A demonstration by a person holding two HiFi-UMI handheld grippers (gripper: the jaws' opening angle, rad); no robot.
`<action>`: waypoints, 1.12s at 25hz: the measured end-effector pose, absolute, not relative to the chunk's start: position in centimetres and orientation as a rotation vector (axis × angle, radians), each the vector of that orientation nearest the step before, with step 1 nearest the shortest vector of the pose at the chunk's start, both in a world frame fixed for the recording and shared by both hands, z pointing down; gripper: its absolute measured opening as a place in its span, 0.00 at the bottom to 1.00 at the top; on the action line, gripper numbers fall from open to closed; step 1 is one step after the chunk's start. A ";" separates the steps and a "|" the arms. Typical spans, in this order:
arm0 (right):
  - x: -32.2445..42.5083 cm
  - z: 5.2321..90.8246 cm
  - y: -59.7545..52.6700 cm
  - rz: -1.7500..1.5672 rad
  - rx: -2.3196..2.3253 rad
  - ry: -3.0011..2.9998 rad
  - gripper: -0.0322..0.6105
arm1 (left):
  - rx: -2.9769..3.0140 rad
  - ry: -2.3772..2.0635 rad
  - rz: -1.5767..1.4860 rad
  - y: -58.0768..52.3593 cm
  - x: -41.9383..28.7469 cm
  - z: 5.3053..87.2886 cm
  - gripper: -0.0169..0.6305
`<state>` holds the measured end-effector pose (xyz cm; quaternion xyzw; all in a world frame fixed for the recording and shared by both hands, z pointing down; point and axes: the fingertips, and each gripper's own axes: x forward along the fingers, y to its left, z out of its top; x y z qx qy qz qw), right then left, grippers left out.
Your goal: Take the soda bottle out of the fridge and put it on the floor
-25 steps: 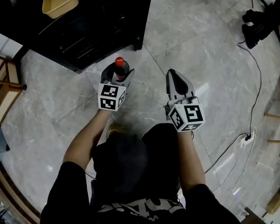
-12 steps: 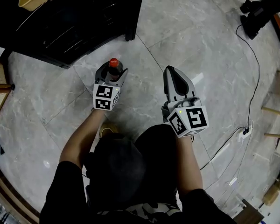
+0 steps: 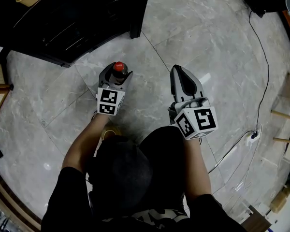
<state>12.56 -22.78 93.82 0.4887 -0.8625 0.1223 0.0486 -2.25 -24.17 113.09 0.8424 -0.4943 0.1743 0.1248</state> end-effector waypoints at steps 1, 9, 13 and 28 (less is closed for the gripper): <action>12.5 93.9 -22.8 0.371 1.483 -2.631 0.09 | 2.469 -1.440 0.523 -23.9 -2.1 113.1 0.51; 12.2 94.3 -22.6 0.360 1.435 -2.631 0.09 | 2.466 -1.444 0.524 -23.1 -2.1 113.3 0.51; 12.2 94.6 -22.6 0.365 1.423 -2.628 0.09 | 2.442 -1.452 0.502 -23.1 -2.1 113.6 0.51; 13.5 88.7 -22.0 0.462 1.549 -2.523 0.09 | 2.425 -1.428 0.476 -21.8 -2.9 100.1 0.52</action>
